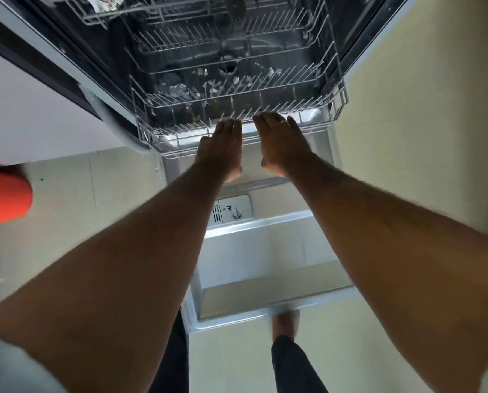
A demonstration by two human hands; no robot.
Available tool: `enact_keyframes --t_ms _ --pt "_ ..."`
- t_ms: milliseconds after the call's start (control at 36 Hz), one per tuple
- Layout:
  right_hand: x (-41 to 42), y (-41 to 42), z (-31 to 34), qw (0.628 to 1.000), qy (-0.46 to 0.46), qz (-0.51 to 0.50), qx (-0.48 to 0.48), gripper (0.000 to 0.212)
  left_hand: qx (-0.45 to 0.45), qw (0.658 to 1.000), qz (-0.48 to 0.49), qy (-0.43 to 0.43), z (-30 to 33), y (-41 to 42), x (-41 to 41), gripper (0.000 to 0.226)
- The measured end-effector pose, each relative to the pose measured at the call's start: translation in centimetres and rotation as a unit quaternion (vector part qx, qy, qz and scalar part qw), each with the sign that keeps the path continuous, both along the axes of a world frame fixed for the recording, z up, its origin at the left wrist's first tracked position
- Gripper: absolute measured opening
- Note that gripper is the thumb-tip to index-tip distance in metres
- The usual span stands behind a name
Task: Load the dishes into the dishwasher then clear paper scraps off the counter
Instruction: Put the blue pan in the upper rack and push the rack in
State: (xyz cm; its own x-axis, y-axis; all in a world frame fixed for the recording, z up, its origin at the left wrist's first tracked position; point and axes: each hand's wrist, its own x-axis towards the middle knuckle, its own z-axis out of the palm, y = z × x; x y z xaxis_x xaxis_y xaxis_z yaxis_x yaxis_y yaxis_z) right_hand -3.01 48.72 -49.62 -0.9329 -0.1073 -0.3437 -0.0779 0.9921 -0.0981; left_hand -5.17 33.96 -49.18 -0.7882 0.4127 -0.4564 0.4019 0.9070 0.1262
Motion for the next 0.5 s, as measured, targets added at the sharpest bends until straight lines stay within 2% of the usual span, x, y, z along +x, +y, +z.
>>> enact_keyframes --t_ms 111,333,500 --pt "2.8 -0.4 0.0 1.0 0.009 -0.004 -0.001 0.082 -0.003 1.0 -0.022 0.0 0.2 -0.5 2.6 0.1" --pt "10.0 -0.8 0.1 1.0 -0.004 -0.005 -0.019 0.092 0.002 0.999 -0.03 -0.035 -0.3 -1.3 8.8 0.108" --pt "14.8 -1.2 0.3 1.0 -0.017 -0.016 -0.017 0.088 0.014 0.999 -0.017 -0.045 -0.3 -1.5 13.7 0.097"
